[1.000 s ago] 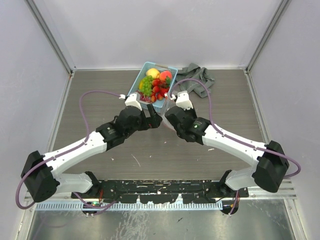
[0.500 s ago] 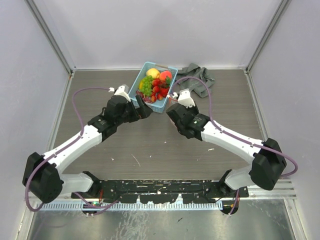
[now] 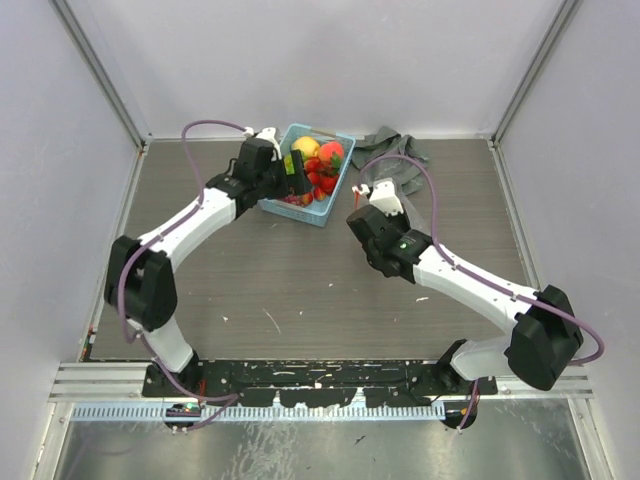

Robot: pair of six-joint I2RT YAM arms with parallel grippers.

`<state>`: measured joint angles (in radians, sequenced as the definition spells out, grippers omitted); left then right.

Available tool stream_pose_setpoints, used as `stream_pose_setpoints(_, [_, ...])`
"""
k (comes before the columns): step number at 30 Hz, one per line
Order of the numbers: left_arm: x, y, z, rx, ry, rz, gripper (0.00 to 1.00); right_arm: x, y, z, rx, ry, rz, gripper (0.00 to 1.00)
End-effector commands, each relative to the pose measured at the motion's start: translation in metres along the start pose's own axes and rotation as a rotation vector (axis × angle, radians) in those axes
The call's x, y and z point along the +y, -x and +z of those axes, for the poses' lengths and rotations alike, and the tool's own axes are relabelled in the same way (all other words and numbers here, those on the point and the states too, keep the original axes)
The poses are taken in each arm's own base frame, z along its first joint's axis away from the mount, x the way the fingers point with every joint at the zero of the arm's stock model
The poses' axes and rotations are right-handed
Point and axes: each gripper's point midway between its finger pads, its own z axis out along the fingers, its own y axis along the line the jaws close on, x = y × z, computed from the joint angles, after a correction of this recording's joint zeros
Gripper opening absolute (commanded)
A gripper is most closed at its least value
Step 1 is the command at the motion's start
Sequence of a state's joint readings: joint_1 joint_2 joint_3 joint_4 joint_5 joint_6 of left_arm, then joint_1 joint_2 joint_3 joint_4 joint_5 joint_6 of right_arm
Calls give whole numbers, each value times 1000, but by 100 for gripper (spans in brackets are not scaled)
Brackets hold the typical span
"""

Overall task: Place the food in the zip-top bag and seal the zipper
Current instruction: Move the bin to the center of the board.

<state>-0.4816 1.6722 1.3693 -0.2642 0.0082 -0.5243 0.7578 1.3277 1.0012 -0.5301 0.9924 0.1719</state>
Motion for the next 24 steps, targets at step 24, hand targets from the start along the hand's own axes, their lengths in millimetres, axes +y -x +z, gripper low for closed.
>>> stream_pose_setpoints(24, [116,-47,22,212,326,-11,98,4,3,5,-42,42,57,0])
